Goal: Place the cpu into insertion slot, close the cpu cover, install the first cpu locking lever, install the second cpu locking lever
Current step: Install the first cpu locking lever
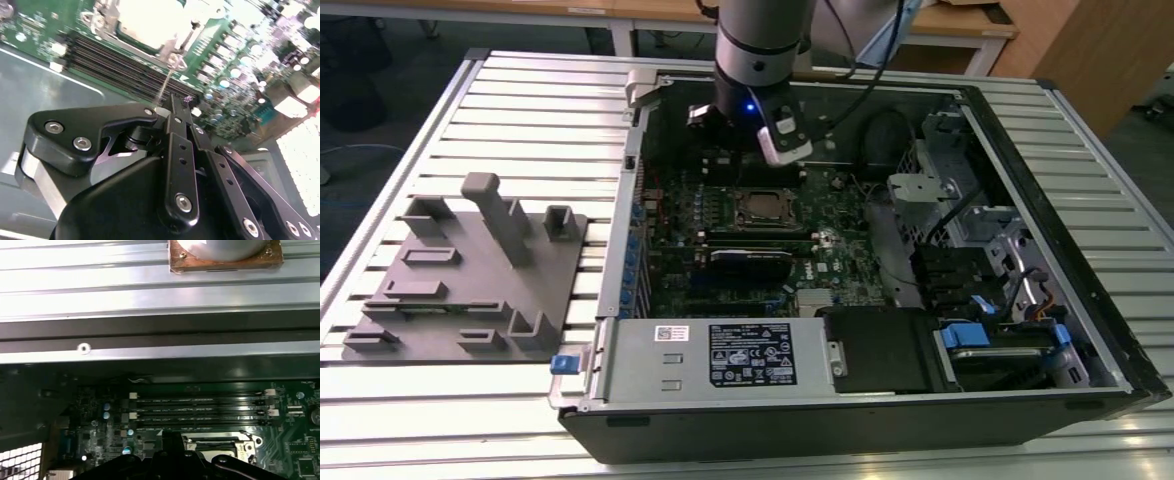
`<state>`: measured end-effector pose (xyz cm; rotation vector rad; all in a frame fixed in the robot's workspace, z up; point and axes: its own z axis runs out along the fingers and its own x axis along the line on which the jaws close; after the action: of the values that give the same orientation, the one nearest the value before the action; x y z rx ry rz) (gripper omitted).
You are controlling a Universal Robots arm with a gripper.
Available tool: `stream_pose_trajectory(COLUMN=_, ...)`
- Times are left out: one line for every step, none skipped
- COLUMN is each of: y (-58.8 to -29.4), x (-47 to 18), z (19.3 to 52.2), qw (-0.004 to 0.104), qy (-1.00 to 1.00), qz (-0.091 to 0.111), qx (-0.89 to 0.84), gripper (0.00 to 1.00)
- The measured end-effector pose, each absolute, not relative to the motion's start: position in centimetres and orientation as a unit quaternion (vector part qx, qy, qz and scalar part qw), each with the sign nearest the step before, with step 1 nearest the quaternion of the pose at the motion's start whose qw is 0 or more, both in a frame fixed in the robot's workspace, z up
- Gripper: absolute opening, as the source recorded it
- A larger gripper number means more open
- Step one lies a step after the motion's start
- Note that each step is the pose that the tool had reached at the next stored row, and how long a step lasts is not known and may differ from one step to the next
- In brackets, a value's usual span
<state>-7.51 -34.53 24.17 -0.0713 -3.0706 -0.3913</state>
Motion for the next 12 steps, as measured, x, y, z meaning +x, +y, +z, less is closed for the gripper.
stream_pose_trajectory(y=-34.53, x=-7.23, z=24.15, qw=0.023, qy=-0.991, qz=-0.126, qx=-0.023, gripper=0.10)
stream_pose_trajectory(y=-34.53, x=-7.03, z=24.14, qw=0.023, qy=-0.991, qz=-0.126, qx=-0.023, gripper=0.10)
stream_pose_trajectory(y=-34.53, x=-6.93, z=24.13, qw=0.023, qy=-0.991, qz=-0.126, qx=-0.023, gripper=0.10)
stream_pose_trajectory(y=-34.54, x=-6.92, z=24.13, qw=0.023, qy=-0.991, qz=-0.126, qx=-0.023, gripper=0.10)
stream_pose_trajectory(y=-34.54, x=-6.92, z=24.13, qw=0.023, qy=-0.991, qz=-0.126, qx=-0.023, gripper=0.10)
stream_pose_trajectory(y=-34.53, x=-6.92, z=24.13, qw=0.023, qy=-0.991, qz=-0.126, qx=-0.023, gripper=0.10)
stream_pose_trajectory(y=-34.53, x=-6.92, z=24.13, qw=0.023, qy=-0.991, qz=-0.126, qx=-0.023, gripper=0.10)
stream_pose_trajectory(y=-34.53, x=-6.91, z=24.13, qw=0.023, qy=-0.991, qz=-0.126, qx=-0.023, gripper=0.10)
stream_pose_trajectory(y=-34.53, x=-6.91, z=24.12, qw=0.023, qy=-0.991, qz=-0.126, qx=-0.023, gripper=0.10)
stream_pose_trajectory(y=-34.52, x=-6.90, z=24.08, qw=0.022, qy=-0.991, qz=-0.126, qx=-0.023, gripper=0.10)
stream_pose_trajectory(y=-34.52, x=-6.90, z=24.01, qw=0.021, qy=-0.991, qz=-0.126, qx=-0.023, gripper=0.10)
stream_pose_trajectory(y=-34.53, x=-6.91, z=23.93, qw=0.020, qy=-0.992, qz=-0.126, qx=-0.023, gripper=0.10)
